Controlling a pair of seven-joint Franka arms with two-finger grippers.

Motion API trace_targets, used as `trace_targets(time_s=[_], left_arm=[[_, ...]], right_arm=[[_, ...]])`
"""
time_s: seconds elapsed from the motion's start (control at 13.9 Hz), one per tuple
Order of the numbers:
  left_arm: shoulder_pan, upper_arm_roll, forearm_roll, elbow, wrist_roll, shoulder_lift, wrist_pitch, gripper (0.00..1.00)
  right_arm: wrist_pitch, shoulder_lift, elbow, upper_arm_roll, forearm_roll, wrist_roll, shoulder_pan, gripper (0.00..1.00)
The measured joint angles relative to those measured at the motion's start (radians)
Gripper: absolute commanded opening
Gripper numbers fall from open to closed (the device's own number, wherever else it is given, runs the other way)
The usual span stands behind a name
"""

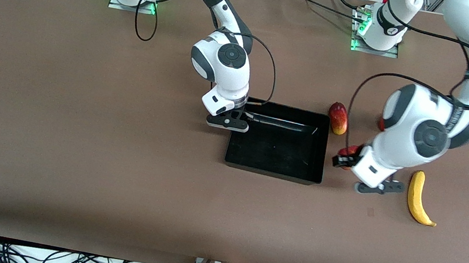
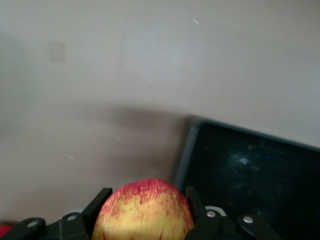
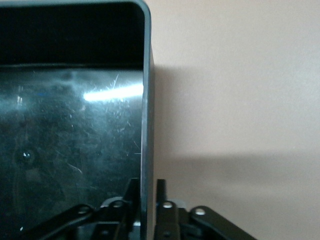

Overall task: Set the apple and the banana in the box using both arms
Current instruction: 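Push the box further with the right gripper while the left gripper lifts the apple, then lower the apple into the box with the left gripper while the right gripper withdraws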

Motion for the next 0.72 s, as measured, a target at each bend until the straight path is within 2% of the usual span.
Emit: trace_targets(time_s=[0.29, 0.36, 0.5, 0.72], left_arm=[[-0.119, -0.005, 0.0, -0.001, -0.113, 0.022, 0.0, 0.0], [-0.144, -0.005, 0.0, -0.001, -0.136, 0.033, 0.004, 0.0], [-0.195, -0.006, 0.0, -0.001, -0.184, 0.063, 0.04, 0.0], [-0.278, -0.009, 0.0, -0.003, -0.269, 0.146, 0.143, 0.0]], right_arm=[[-0.06, -0.036, 0.033, -0.03, 0.017, -0.003, -0.031, 1.0], [-0.096, -0.061, 0.038, -0.031, 0.05, -0.025, -0.058, 1.0], [-0.174, -0.123, 0.042, -0.035, 0.168, -0.135, -0.118, 1.0], [-0.319, -0.213, 0.043, -0.043, 0.319, -0.342, -0.24, 1.0]])
